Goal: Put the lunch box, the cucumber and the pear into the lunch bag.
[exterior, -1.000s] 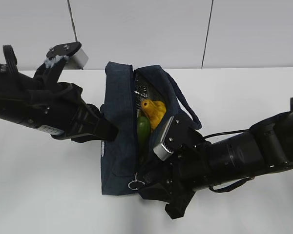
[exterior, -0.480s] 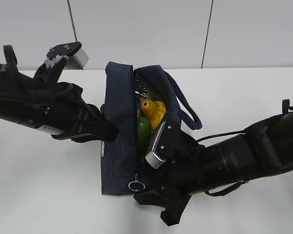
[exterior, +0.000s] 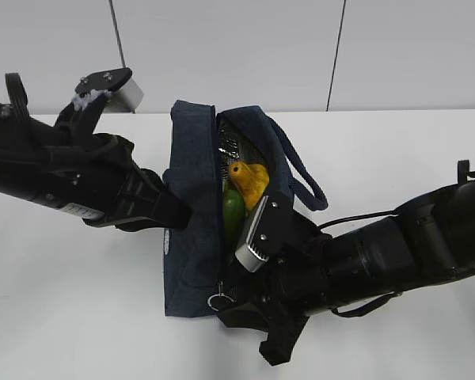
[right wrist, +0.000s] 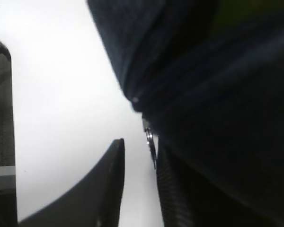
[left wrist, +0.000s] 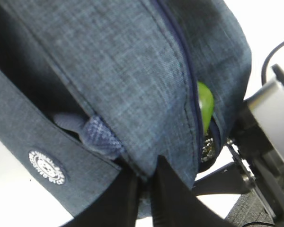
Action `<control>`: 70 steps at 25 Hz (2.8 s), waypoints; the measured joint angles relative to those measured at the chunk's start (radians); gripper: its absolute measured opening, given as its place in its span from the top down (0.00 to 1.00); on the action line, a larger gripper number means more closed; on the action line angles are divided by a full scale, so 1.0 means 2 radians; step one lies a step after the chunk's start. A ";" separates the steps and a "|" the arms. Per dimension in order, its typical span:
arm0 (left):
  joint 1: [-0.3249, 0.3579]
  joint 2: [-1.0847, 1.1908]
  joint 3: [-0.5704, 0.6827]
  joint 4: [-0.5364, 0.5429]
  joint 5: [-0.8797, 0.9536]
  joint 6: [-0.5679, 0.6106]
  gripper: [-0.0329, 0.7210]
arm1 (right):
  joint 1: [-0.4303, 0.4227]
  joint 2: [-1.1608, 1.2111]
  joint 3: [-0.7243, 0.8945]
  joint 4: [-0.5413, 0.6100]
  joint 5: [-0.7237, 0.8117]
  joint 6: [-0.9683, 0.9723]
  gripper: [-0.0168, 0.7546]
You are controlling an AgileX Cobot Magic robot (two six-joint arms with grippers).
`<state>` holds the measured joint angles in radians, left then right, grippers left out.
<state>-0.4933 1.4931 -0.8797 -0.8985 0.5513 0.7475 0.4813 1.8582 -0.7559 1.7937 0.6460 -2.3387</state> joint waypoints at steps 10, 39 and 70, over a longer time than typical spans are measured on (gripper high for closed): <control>0.000 0.000 0.000 -0.001 0.000 0.000 0.95 | 0.000 0.000 0.000 0.000 0.011 -0.001 0.79; 0.000 0.000 0.000 0.002 -0.003 0.001 0.95 | 0.001 -0.001 0.000 -0.017 0.080 0.042 0.98; 0.000 0.007 0.000 0.004 0.003 0.002 0.95 | 0.001 -0.124 0.000 -0.069 0.064 0.089 0.98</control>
<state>-0.4933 1.5078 -0.8797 -0.8900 0.5568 0.7512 0.4828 1.6097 -0.7559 1.6553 0.7734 -2.1612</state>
